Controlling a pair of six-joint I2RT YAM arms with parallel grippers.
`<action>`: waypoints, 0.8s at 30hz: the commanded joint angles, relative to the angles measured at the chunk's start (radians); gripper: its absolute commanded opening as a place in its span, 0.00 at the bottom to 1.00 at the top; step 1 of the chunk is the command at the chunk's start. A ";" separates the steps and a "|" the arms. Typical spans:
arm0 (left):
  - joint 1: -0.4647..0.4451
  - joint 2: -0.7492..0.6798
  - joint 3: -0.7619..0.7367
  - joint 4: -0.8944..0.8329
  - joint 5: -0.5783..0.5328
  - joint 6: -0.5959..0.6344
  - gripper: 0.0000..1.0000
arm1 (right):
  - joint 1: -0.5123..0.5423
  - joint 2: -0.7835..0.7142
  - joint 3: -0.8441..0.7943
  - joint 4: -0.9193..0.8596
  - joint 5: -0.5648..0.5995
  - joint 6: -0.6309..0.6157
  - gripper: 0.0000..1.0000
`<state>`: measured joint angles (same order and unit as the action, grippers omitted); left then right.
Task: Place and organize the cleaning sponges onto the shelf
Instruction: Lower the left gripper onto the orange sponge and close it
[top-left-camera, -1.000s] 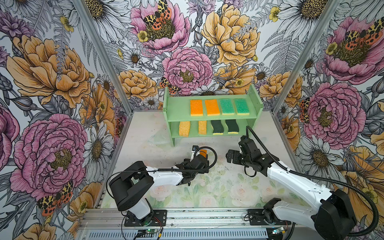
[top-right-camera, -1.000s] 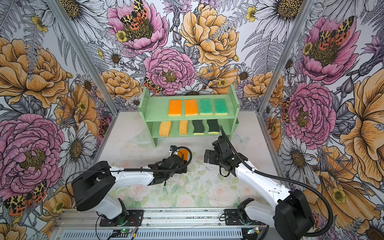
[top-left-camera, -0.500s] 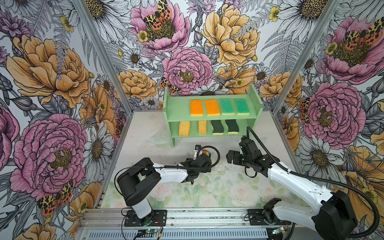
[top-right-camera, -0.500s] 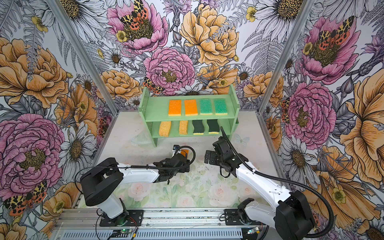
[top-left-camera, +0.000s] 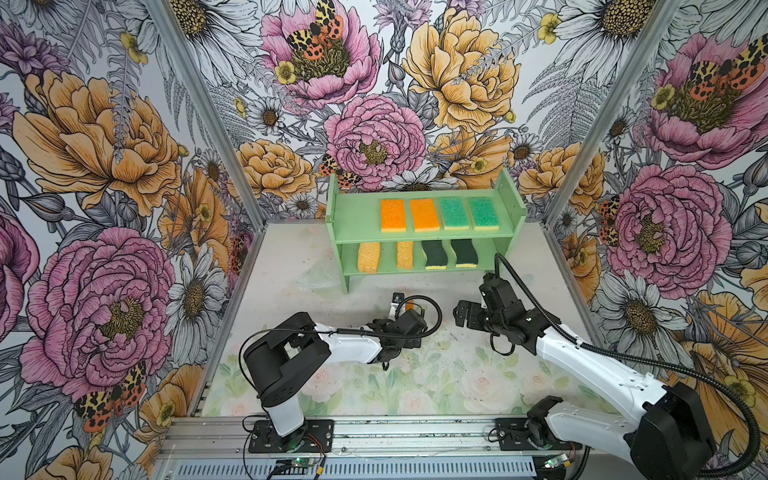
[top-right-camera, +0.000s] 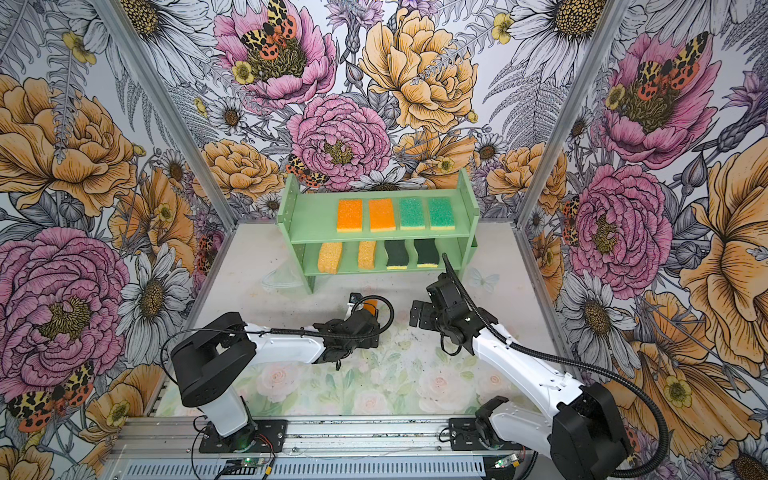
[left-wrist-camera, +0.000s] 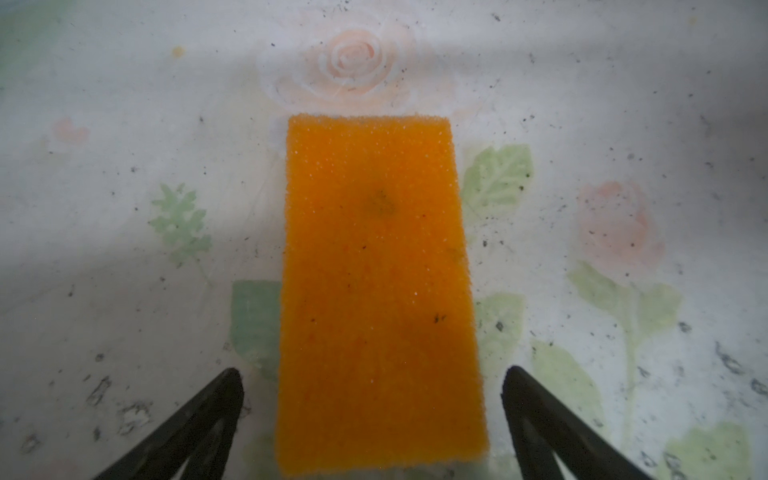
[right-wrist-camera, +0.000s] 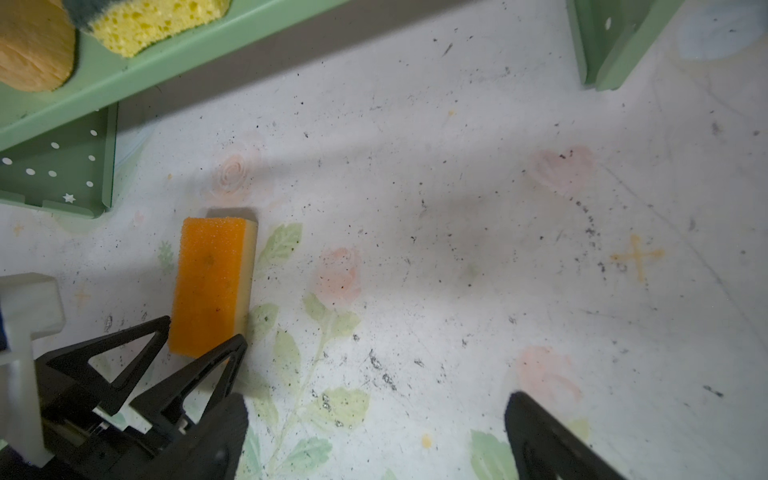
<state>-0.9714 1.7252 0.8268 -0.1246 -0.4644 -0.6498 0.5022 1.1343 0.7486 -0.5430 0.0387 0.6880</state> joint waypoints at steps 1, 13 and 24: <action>-0.010 0.011 0.026 -0.024 -0.036 -0.016 0.98 | -0.005 -0.021 -0.009 0.007 -0.002 -0.002 0.99; -0.015 0.020 0.045 -0.047 -0.059 -0.012 0.88 | -0.007 -0.021 -0.007 0.008 -0.004 -0.001 0.99; -0.013 0.044 0.073 -0.050 -0.052 -0.005 0.87 | -0.008 -0.018 -0.007 0.008 -0.005 -0.001 0.99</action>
<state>-0.9798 1.7554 0.8757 -0.1692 -0.4942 -0.6559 0.5022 1.1324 0.7467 -0.5438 0.0357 0.6880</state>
